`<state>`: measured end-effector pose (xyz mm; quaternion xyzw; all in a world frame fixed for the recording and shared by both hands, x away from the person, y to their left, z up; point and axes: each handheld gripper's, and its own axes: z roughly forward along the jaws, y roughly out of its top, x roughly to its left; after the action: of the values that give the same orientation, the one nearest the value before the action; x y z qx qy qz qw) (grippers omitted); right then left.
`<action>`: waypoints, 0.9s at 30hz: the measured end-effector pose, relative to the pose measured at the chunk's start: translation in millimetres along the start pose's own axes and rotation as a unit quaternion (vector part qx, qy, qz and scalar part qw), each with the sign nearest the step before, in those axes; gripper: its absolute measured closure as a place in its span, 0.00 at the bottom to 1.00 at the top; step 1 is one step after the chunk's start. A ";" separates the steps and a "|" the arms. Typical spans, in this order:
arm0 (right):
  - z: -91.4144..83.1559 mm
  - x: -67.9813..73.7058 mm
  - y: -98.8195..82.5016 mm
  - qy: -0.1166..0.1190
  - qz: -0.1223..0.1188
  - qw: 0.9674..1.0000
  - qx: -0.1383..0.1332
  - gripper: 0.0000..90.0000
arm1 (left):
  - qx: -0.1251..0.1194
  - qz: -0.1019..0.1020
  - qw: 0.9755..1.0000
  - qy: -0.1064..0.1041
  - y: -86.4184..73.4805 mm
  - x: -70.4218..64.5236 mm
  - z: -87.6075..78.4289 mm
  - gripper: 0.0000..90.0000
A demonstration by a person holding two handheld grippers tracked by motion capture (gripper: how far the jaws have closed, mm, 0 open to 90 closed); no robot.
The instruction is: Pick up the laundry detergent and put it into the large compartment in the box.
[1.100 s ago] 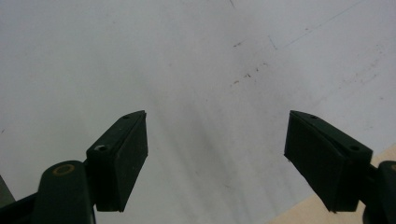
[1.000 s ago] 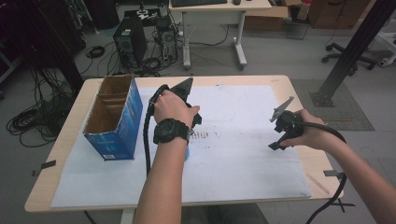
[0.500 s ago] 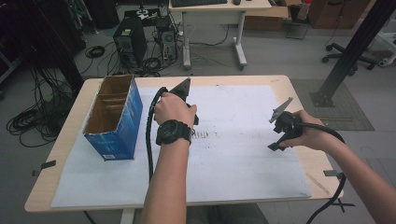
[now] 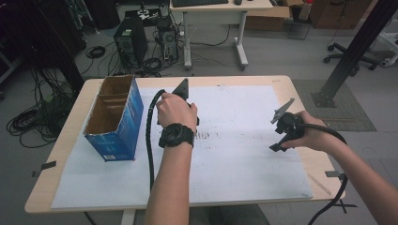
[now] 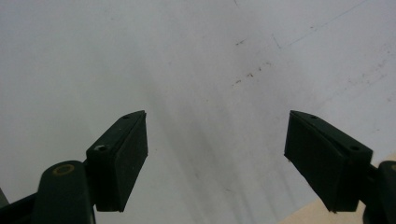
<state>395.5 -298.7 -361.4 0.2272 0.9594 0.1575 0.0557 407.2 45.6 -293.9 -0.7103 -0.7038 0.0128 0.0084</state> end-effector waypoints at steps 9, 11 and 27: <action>0.4 -0.3 0.1 0.001 -0.001 1.000 -0.002 0.24 | -0.020 0.000 1.000 -0.001 2.3 1.1 -0.6 0.40; 0.7 -0.4 -0.1 0.001 -0.002 1.000 -0.002 0.24 | -0.021 0.000 1.000 -0.001 2.3 1.2 -0.7 0.40; 0.3 -1.9 -2.3 -0.001 -0.001 1.000 -0.003 0.24 | -0.019 0.001 1.000 -0.006 4.3 4.3 -2.4 0.40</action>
<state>396.2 -301.4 -362.4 0.2257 0.9591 0.1605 0.0577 411.6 49.8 -291.7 -0.7112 -0.7029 0.0037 -0.0099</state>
